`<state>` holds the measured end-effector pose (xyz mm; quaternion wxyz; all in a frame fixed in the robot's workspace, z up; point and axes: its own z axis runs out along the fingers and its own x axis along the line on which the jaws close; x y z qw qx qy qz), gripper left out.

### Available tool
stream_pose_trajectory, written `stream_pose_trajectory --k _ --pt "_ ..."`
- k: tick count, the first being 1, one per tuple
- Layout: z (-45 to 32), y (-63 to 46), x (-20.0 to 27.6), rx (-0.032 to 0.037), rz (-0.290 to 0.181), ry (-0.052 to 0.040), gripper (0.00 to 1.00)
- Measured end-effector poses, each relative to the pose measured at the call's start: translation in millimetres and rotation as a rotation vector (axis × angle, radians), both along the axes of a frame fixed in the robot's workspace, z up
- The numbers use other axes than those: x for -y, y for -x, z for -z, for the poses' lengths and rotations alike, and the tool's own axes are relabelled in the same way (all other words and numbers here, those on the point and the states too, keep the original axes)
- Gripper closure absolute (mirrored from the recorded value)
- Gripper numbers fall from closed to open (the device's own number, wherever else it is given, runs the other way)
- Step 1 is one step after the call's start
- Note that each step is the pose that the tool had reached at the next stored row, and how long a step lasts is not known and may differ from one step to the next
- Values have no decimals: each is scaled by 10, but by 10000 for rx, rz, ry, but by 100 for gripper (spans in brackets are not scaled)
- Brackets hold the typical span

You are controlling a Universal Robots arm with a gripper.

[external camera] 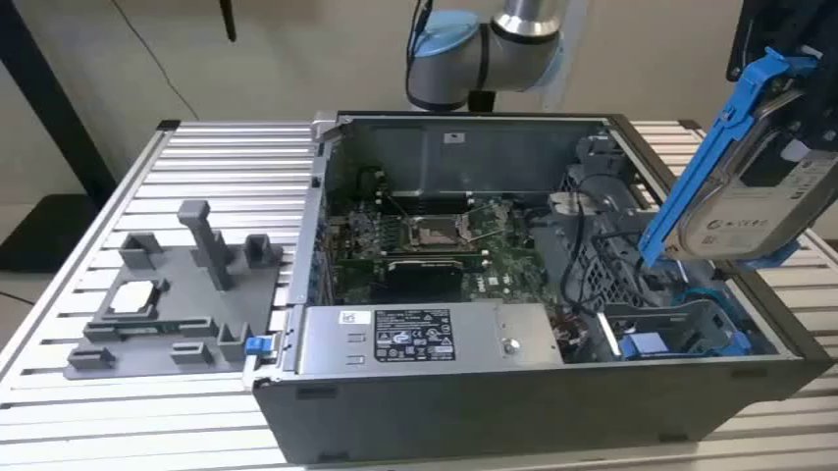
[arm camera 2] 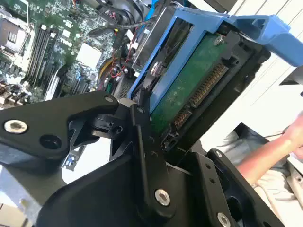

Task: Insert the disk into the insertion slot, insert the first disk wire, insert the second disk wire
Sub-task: 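Insert the disk into the insertion slot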

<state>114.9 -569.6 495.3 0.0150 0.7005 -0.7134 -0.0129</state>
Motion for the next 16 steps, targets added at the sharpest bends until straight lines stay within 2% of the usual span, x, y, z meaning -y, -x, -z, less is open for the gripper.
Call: stream_pose_trajectory --k 6,16 --pt "3 0 0 0 0 1 100" --pt "73 0 0 0 -1 3 100"
